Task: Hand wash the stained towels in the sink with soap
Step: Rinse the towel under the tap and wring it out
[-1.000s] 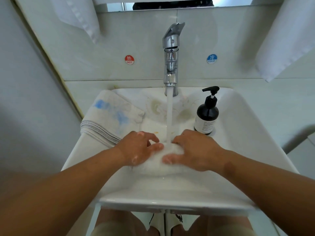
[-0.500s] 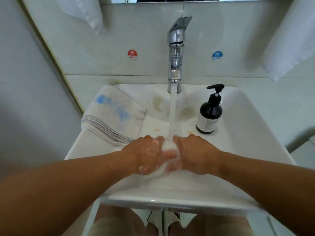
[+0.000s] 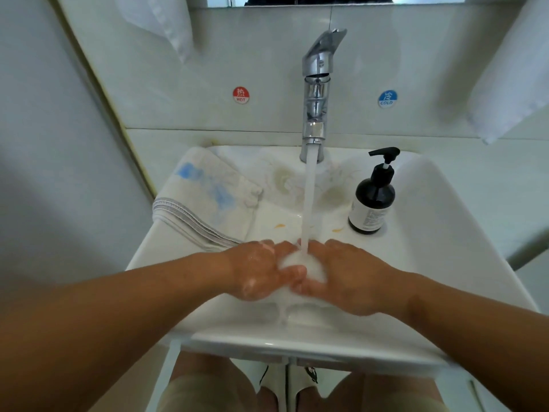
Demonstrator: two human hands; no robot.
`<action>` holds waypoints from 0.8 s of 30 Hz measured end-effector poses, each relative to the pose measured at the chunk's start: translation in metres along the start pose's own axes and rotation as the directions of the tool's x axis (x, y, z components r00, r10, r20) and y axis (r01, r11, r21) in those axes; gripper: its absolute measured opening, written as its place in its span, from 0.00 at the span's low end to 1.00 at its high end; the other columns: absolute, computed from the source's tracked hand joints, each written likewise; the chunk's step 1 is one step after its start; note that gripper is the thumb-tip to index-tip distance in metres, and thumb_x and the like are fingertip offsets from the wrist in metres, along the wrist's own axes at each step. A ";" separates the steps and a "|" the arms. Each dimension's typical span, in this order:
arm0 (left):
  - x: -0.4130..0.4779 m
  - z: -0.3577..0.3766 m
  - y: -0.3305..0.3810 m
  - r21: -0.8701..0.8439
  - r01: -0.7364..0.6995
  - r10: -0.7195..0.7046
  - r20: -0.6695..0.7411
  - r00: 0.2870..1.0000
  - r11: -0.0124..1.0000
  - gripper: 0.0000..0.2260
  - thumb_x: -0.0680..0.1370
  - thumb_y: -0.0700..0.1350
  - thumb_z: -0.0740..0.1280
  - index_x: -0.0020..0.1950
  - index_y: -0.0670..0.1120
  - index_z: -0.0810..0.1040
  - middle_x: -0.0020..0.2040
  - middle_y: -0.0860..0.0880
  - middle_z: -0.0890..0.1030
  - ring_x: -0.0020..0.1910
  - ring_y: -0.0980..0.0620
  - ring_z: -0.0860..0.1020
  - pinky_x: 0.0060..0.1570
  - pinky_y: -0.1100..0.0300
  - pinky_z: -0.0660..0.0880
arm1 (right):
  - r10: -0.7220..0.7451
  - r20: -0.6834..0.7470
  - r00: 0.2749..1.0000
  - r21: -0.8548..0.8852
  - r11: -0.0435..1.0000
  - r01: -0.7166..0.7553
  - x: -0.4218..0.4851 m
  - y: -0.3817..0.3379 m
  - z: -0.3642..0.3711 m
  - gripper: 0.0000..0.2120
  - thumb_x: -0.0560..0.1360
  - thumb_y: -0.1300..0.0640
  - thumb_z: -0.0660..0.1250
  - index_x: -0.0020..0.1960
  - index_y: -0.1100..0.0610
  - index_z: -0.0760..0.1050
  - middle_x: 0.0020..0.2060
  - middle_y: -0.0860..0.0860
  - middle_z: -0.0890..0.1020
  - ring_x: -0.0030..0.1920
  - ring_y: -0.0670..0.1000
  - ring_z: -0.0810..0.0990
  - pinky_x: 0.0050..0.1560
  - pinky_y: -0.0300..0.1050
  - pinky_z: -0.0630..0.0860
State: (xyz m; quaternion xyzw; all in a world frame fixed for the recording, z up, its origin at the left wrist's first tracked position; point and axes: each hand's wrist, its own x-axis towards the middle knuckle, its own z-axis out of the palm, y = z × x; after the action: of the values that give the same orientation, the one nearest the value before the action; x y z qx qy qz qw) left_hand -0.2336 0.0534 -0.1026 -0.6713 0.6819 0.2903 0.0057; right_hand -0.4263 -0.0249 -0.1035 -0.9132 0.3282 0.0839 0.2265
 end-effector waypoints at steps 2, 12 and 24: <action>-0.004 0.007 0.005 0.138 0.028 -0.028 -0.001 1.000 0.990 0.34 0.79 0.72 0.52 0.80 0.57 0.54 0.70 0.46 0.70 0.68 0.44 0.71 0.69 0.46 0.69 | -0.064 0.053 0.997 -0.053 0.996 0.067 -0.002 -0.002 0.002 0.43 0.69 0.25 0.64 0.76 0.44 0.56 0.64 0.47 0.71 0.63 0.52 0.73 0.64 0.51 0.72; 0.005 0.004 0.010 0.193 0.111 -0.085 -0.136 0.987 0.975 0.27 0.79 0.71 0.53 0.63 0.51 0.73 0.57 0.44 0.78 0.50 0.46 0.75 0.52 0.53 0.73 | -0.044 -0.050 0.998 -0.072 0.997 0.040 0.019 0.004 0.001 0.38 0.57 0.20 0.70 0.57 0.44 0.73 0.43 0.45 0.80 0.45 0.50 0.80 0.48 0.50 0.80; 0.004 -0.003 -0.020 0.021 0.055 -0.052 -0.116 0.992 0.998 0.37 0.76 0.75 0.49 0.80 0.57 0.57 0.73 0.47 0.71 0.73 0.44 0.69 0.72 0.49 0.64 | -0.079 -0.006 0.997 -0.002 0.997 0.079 0.006 0.022 -0.005 0.51 0.66 0.24 0.69 0.79 0.37 0.47 0.70 0.47 0.64 0.68 0.51 0.68 0.70 0.52 0.69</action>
State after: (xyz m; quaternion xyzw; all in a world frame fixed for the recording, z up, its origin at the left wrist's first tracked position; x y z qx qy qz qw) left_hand -0.2149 0.0498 -0.1098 -0.7050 0.6662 0.2424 -0.0180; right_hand -0.4358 -0.0456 -0.1089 -0.9260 0.2924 0.0725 0.2277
